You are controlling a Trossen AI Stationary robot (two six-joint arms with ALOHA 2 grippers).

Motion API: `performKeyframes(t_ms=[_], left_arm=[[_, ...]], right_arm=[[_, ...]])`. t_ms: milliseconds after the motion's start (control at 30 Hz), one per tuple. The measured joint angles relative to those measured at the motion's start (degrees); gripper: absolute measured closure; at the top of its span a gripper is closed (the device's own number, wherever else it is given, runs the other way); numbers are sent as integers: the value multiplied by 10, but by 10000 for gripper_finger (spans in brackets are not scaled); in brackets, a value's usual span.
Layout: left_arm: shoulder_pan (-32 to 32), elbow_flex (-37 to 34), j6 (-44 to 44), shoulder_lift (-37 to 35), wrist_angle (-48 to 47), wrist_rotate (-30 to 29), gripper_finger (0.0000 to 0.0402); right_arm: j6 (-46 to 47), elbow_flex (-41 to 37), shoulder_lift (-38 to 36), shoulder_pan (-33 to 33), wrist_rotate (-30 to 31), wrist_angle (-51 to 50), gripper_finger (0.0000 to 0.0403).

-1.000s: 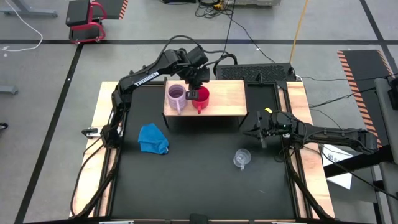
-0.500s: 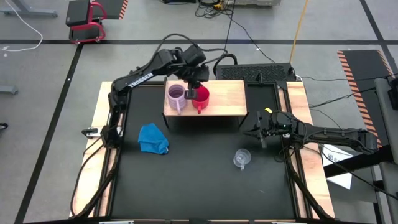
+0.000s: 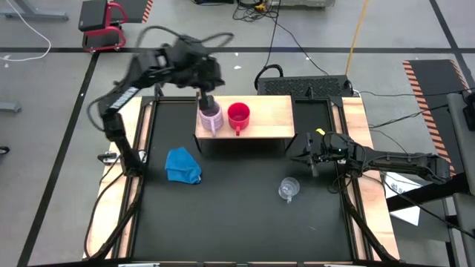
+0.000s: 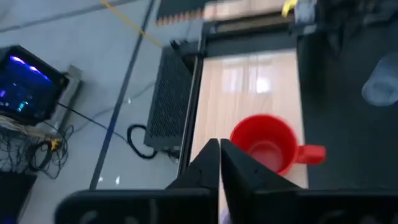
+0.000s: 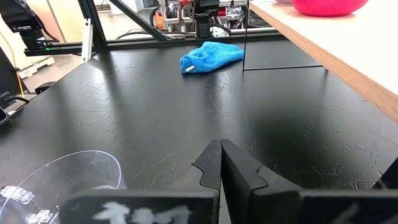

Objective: Stack small to large cups/mugs on shelf
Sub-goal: Put the transparent mug on the shelf

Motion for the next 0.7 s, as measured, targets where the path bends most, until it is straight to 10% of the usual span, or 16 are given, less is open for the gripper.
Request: performKeyframes(t_ms=[267, 700], left_arm=[[0, -62, -40, -89, 19, 4, 400], [34, -455, -91, -329, 282, 16, 401]], right_arm=[[2, 0, 0, 0, 0, 0, 403], [2, 0, 0, 0, -2, -13, 403]])
